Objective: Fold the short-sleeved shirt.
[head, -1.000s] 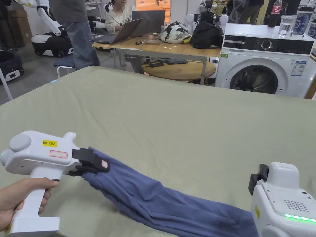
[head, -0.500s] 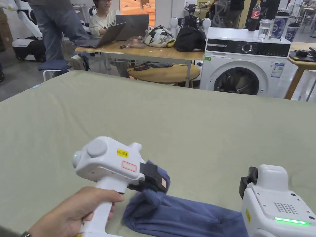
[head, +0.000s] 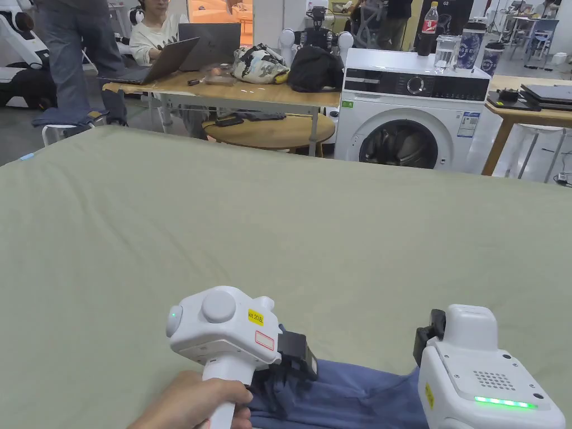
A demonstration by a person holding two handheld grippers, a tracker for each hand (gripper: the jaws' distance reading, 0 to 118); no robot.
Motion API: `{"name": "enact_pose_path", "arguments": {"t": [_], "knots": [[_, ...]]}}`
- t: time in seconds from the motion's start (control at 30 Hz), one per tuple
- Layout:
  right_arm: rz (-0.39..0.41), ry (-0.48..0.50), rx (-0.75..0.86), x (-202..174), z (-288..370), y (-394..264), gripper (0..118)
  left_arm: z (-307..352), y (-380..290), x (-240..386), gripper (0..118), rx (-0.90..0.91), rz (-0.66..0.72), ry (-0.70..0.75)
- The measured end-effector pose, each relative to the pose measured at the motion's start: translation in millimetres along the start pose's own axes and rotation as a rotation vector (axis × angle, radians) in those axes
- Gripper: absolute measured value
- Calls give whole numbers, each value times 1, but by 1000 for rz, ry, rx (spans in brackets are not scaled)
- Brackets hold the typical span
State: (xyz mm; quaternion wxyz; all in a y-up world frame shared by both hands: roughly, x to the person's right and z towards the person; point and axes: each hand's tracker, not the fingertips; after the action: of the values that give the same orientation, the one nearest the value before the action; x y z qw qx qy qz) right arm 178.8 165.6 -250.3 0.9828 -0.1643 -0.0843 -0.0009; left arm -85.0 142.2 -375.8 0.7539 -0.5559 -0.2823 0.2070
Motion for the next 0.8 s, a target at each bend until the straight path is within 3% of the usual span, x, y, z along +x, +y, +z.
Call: {"name": "enact_pose_path", "arguments": {"t": [0.1,0.17,0.2,0.27,0.4,0.57,0.73,0.8], "knots": [[8,3,4,0,3,1,0,20,0,8,59,8,-31,-9],[11,4,8,1,4,2,0,36,1,5,58,11,-25,-96],[12,4,9,1,5,3,0,45,2,3,52,24,-15,-129],[11,4,12,2,6,4,0,58,4,2,26,69,-30,-153],[8,6,9,4,6,4,0,66,8,-11,12,148,2,-103],[8,2,2,7,6,2,0,31,4,-23,9,57,-28,92],[12,0,-7,10,7,0,0,-3,-16,-22,7,-68,3,-191],[13,-2,-7,11,7,-1,0,-16,-23,-16,7,-81,-26,-221]]}}
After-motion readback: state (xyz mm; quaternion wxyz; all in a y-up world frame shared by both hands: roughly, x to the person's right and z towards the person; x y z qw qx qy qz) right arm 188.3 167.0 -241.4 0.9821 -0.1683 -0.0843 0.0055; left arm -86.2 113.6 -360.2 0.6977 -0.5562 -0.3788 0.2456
